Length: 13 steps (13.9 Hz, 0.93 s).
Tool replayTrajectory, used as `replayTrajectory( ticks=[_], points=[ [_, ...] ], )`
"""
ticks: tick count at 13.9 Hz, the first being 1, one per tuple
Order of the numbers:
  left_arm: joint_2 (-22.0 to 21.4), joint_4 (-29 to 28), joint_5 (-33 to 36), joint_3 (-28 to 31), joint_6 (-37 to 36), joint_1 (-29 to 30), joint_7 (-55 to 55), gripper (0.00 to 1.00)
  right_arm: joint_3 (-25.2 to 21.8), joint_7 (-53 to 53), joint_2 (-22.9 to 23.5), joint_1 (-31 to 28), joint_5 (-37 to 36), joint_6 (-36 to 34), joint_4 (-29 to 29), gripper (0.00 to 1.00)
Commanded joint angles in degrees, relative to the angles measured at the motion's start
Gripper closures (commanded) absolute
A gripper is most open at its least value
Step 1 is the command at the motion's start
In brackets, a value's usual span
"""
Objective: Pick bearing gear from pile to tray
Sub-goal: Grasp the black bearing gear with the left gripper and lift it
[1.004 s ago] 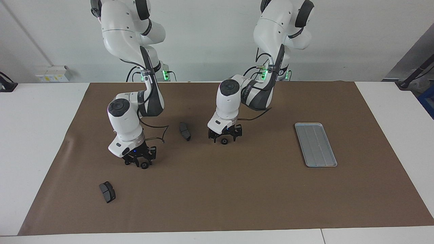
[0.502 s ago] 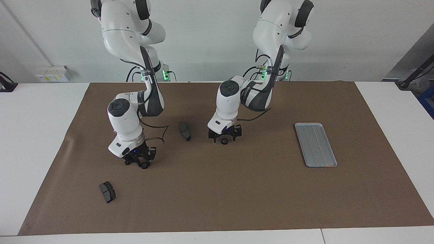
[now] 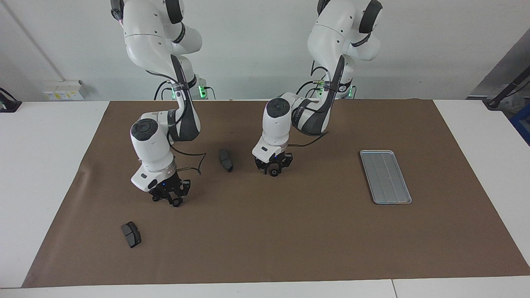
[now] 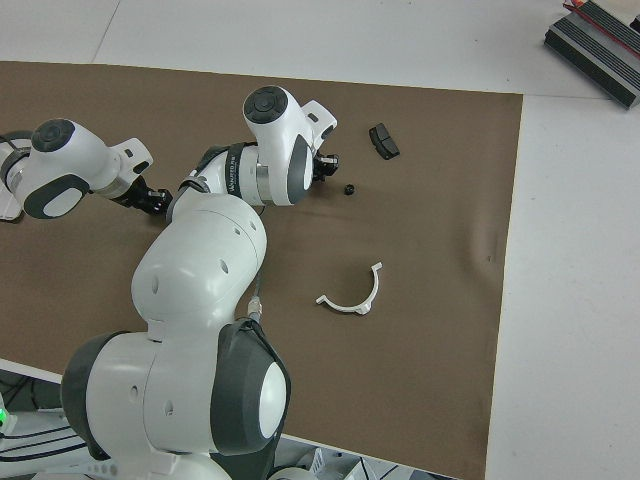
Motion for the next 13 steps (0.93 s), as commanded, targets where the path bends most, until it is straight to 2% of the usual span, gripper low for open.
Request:
replayTrajectory(
  ticks=[1, 6, 8, 13],
  points=[
    [-1.5, -2.1, 0.0, 0.8, 1.2, -0.8, -0.9, 0.54, 0.7, 1.5, -1.3, -0.6, 0.4, -1.4, 0.1, 1.00],
    [-1.6, -2.2, 0.0, 0.8, 1.2, -0.6, -0.8, 0.74, 1.0, 6.3, -4.9, 0.3, 0.4, -6.2, 0.5, 1.00],
    [-1.6, -1.9, 0.0, 0.8, 0.8, -0.1, -0.7, 0.79, 1.8, 8.8, -6.7, 0.5, 0.4, -9.2, 0.8, 1.00],
    [-0.6, 2.9, -0.3, 1.0, -1.4, 5.6, 0.6, 0.79, 3.0, 18.0, -7.9, 5.4, 0.4, -12.6, 1.4, 1.00]
  ],
)
